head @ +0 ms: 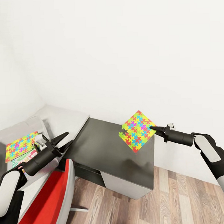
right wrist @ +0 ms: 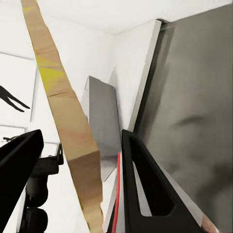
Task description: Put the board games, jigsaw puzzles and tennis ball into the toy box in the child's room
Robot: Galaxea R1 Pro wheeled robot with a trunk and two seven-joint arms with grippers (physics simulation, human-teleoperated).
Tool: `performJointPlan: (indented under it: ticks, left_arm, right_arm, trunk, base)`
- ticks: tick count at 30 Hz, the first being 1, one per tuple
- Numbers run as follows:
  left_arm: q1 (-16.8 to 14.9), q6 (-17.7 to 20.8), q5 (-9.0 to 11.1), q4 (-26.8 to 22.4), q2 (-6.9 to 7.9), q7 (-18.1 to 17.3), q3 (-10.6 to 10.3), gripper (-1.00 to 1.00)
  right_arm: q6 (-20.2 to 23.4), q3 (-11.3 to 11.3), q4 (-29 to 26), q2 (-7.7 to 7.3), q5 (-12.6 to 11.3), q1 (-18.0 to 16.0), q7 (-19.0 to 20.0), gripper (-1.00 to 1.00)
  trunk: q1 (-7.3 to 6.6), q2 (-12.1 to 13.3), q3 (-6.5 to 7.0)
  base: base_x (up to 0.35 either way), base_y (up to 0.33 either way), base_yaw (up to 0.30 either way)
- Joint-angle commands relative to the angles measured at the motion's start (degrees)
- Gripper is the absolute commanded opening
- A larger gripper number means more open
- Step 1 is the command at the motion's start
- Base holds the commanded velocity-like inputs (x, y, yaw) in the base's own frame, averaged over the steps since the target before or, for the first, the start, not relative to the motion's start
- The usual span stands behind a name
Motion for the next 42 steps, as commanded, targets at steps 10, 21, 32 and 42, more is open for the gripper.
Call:
performJointPlan:
  ticks: [10,21,32,42]
  left_arm:
    - [1.55,2.77,-0.31,0.05,1.15,-2.76,4.58,1.0]
    - [2.1,3.25,0.06,0.33,2.23,-3.03,5.65,1.0]
    - [2.18,3.25,2.35,0.48,2.43,-2.78,5.75,1.0]
    - [2.22,3.27,2.5,0.71,2.72,-2.72,5.79,1.0]
  right_arm:
    - [0.06,1.36,9.44,5.87,0.29,-8.33,-6.01,-1.0]
    - [0.06,2.18,12.68,10.48,0.29,-13.28,-9.78,-1.0]
    - [0.06,4.82,18.29,14.63,0.29,-18.41,-10.2,-1.0]
    - [0.06,5.64,23.54,17.53,0.32,-24.52,-10.26,-1.0]
  trunk:
    - [0.03,-0.1,0.72]
    - [0.03,-0.1,1.61]
    - [0.03,-0.1,2.48]
    - [0.03,-0.1,3.22]
  base:
    - [0.0,0.0,0.19]
    - [0.0,0.0,0.194]
    - [0.0,0.0,0.196]
    - [0.0,0.0,0.203]
